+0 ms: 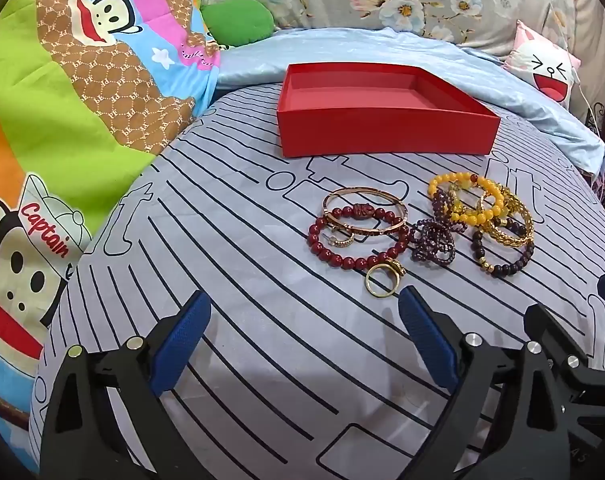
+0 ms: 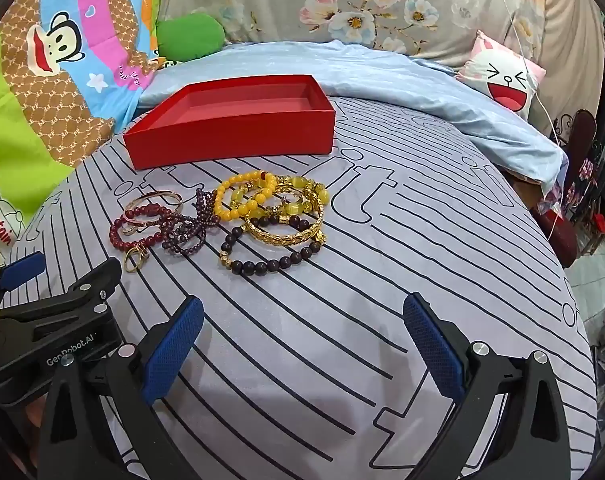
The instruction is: Organize jewelry
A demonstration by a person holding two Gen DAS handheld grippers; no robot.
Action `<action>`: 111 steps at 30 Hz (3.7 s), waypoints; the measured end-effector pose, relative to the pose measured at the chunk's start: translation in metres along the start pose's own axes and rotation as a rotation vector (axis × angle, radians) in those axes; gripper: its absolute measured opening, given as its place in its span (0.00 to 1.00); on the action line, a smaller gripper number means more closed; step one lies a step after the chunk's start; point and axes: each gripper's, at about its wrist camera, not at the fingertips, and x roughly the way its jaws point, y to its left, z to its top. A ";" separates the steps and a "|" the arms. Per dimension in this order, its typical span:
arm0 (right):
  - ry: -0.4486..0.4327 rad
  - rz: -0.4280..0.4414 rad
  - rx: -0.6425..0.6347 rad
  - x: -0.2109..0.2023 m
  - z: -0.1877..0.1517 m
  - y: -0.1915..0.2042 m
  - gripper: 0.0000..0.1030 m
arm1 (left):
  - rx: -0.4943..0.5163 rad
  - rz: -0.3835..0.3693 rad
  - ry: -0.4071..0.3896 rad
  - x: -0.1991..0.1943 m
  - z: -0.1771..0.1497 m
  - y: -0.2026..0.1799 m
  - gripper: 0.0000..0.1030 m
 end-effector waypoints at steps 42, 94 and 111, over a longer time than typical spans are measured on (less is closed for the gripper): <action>0.009 0.003 0.006 0.003 0.000 -0.002 0.94 | 0.012 0.007 0.001 0.000 0.000 -0.002 0.88; 0.010 0.001 0.004 0.003 -0.001 -0.002 0.94 | 0.015 0.010 0.003 0.000 0.000 0.001 0.88; 0.007 0.011 0.017 0.002 0.000 -0.008 0.94 | 0.027 0.010 -0.007 -0.002 0.001 0.000 0.87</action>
